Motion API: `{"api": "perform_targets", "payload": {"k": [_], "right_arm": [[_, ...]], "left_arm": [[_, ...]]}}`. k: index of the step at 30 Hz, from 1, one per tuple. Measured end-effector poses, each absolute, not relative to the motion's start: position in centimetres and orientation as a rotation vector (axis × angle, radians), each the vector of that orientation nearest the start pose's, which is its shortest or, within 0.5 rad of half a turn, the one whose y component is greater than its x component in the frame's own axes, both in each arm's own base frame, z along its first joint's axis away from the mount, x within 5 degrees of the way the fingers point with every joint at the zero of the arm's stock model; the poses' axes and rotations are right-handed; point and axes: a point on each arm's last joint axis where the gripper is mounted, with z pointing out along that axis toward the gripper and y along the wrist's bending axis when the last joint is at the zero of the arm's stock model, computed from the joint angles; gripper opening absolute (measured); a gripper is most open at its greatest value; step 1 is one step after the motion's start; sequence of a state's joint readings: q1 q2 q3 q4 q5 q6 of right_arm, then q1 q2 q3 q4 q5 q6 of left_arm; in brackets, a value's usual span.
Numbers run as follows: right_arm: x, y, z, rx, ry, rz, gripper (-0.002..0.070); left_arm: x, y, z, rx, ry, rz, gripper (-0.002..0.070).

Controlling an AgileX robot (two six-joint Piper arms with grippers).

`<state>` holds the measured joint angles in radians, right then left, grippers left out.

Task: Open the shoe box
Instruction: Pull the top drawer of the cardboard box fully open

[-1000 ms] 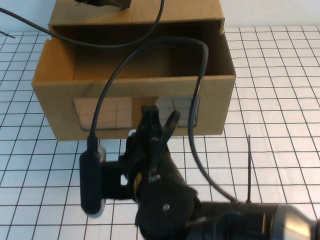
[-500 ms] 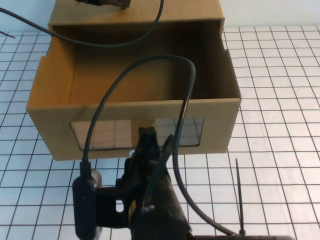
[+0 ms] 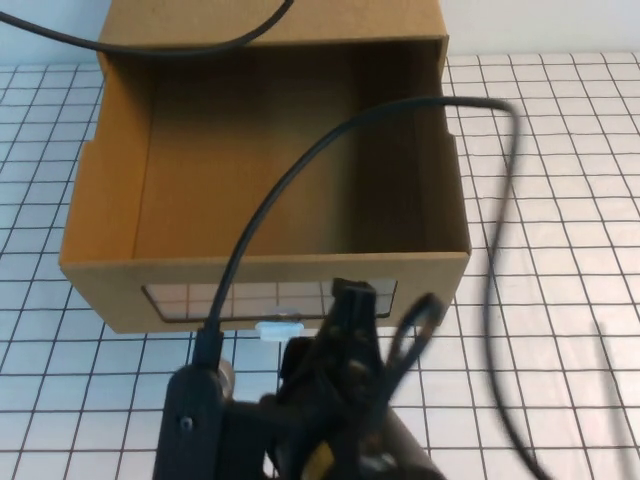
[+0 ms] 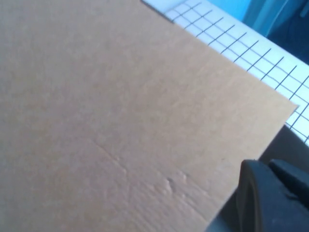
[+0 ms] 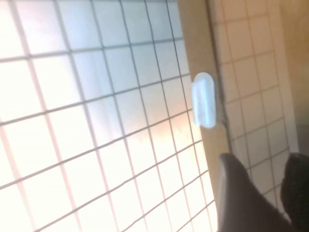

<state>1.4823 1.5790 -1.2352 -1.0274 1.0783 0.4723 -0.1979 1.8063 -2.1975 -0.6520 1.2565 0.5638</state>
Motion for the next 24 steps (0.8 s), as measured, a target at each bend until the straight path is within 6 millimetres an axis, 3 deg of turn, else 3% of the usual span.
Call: {"api": "perform_targets", "payload": {"k": [3,6,11,16,20,24], "right_arm": [[8.2,29.8,33.4,-1.401,1.670,-0.358,0.0194],[8.0,28.1,35.4,-1.321,1.694,-0.298,0.0183],[10.5,25.0,39.6,-1.102,1.780,-0.243,0.0126],[13.9,20.3,42.5,-0.876,1.902,-0.246,0.0043],[15.5,15.3,43.9,-0.718,2.020,-0.227,0.0000],[15.1,10.1,44.9,-0.544,2.120,-0.146,-0.0009]], "left_arm": [[34.3,-12.2,48.8,0.879,1.982,-0.597,-0.0002],[32.9,-11.7,50.1,0.881,1.955,-0.546,-0.0002],[29.9,-10.6,52.4,0.868,1.917,-0.447,-0.0002],[24.8,-9.5,54.5,0.867,1.861,-0.414,-0.0002],[21.0,-8.3,54.0,0.834,1.849,-0.363,-0.0002],[16.9,-7.0,52.4,0.745,1.759,-0.307,-0.0002]]}}
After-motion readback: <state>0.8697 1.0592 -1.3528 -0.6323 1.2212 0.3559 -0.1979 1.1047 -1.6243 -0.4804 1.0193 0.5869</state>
